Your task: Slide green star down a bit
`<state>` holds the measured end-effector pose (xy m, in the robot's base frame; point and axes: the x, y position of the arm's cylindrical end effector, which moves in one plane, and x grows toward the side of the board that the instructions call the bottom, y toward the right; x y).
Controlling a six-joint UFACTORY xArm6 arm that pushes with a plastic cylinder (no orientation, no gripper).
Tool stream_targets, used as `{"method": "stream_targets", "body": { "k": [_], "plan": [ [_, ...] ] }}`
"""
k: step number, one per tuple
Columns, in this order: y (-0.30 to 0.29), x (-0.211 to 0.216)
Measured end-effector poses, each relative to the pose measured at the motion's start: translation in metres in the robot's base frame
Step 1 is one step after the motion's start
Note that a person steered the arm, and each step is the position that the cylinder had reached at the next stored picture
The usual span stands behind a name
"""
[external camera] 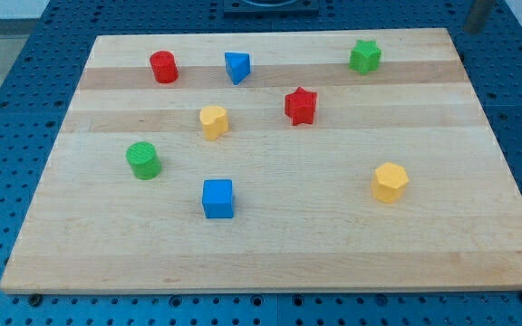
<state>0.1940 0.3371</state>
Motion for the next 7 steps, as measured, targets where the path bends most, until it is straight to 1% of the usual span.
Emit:
{"method": "stream_targets", "body": {
  "k": [1,2,4,5,6,7],
  "plan": [
    [-0.030,0.000],
    [-0.112,0.000],
    [-0.142,0.003],
    [-0.174,0.017],
    [-0.173,0.018],
    [-0.136,0.049]
  ]
}}
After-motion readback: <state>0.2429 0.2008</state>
